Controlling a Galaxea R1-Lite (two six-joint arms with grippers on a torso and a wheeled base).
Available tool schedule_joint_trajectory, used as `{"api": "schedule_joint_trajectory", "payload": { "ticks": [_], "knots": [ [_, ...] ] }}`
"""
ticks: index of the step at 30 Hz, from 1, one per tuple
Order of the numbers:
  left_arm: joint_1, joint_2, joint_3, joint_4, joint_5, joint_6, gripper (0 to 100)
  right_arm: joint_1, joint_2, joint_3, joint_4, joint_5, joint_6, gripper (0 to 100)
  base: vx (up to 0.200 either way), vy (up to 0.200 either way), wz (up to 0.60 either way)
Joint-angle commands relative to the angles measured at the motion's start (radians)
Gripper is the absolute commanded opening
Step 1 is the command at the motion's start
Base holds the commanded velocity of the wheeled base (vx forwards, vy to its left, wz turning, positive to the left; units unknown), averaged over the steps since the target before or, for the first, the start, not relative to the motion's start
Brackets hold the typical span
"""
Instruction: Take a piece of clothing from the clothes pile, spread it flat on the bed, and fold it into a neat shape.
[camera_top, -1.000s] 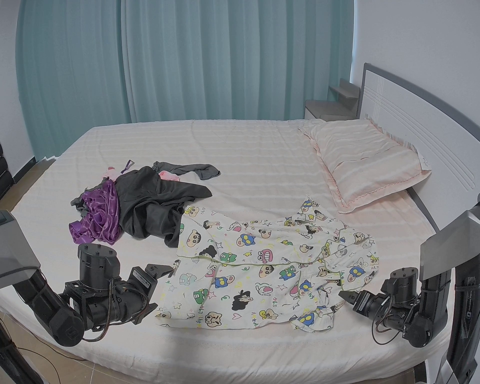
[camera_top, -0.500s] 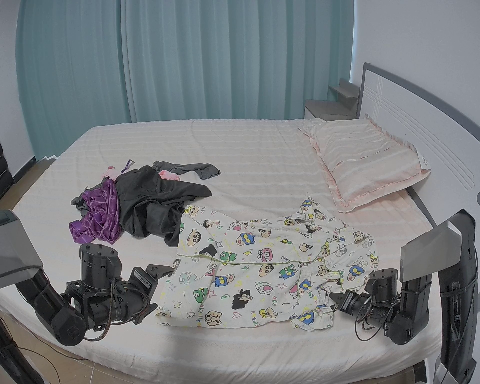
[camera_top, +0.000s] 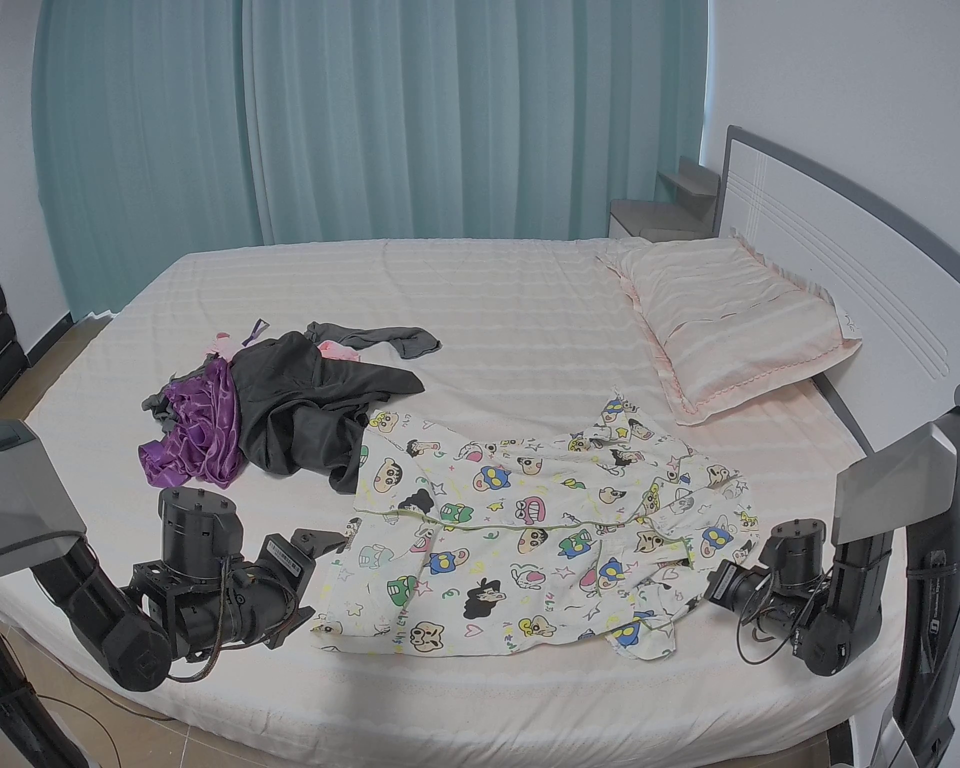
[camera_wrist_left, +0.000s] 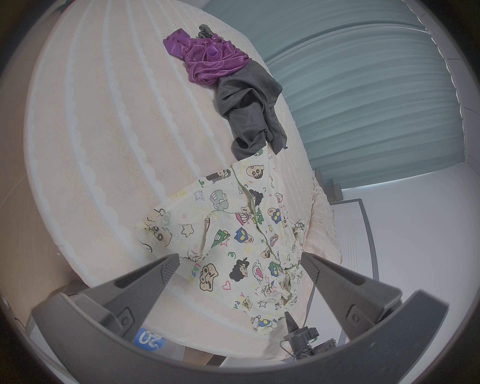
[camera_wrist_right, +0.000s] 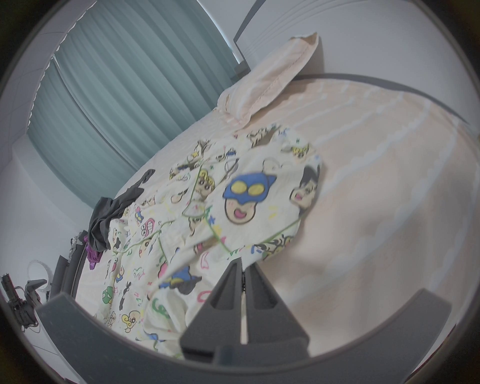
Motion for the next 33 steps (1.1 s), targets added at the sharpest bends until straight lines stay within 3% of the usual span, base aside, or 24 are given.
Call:
{"api": "schedule_joint_trajectory", "payload": {
  "ticks": [1,9,22,23,33],
  "knots": [
    [-0.001,0.000,0.001,0.000,0.000,0.000,100,-0.068,-0.069,0.020,-0.002,0.013,-0.048,0,0.000,0.000,0.00],
    [-0.001,0.000,0.001,0.000,0.002,0.001,100,-0.165,-0.096,0.015,-0.002,0.085,-0.159,0,0.000,0.000,0.00],
    [-0.001,0.005,0.003,0.000,-0.001,0.004,100,-0.211,-0.147,0.009,0.007,0.163,-0.214,0,0.000,0.000,0.00],
    [-0.001,0.010,0.003,0.000,-0.001,0.006,100,-0.209,-0.147,0.008,0.011,0.165,-0.214,100,0.000,0.000,0.00],
    [-0.001,0.049,0.005,-0.002,-0.004,0.010,100,-0.194,-0.078,0.109,-0.069,0.203,-0.208,100,0.000,0.000,0.00]
  ]
}}
